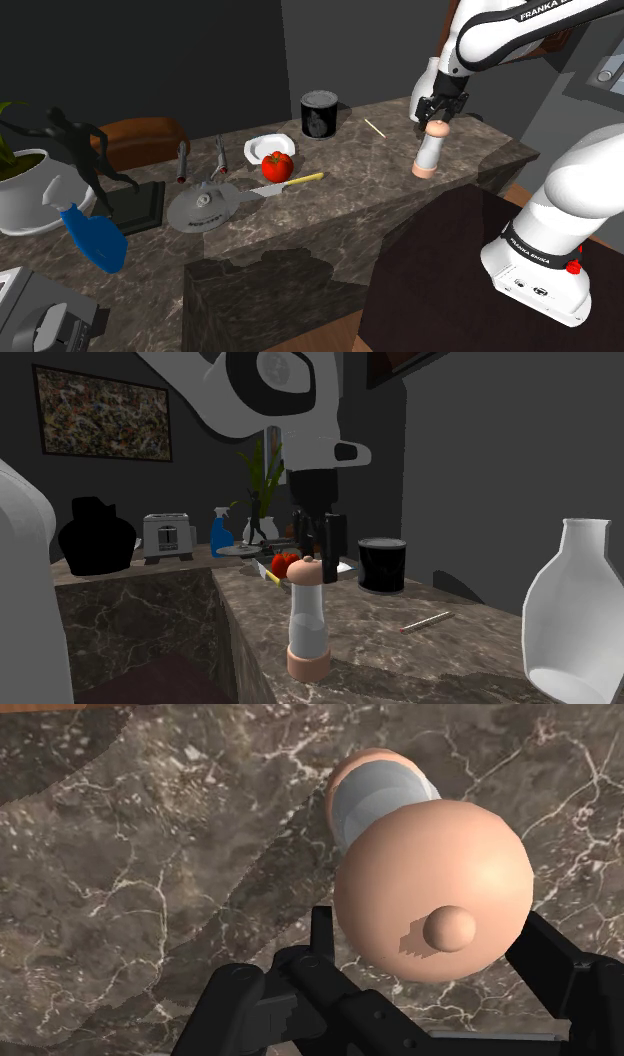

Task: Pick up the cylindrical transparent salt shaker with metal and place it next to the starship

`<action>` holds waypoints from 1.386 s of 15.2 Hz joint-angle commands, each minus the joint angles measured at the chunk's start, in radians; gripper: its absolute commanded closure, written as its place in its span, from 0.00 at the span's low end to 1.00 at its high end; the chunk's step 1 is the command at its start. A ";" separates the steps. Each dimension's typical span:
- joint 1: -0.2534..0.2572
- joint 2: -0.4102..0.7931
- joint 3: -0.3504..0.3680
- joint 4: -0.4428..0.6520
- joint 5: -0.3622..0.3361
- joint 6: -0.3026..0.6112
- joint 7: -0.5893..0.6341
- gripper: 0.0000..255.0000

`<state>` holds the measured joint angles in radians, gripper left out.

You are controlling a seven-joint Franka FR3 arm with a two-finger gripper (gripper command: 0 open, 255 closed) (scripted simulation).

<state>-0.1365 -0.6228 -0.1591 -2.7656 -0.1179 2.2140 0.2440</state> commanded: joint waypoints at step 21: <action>0.008 -0.085 0.024 0.218 0.021 -0.305 -0.003 1.00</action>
<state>-0.1294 -0.7084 -0.1354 -2.5590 -0.0978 1.9210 0.2410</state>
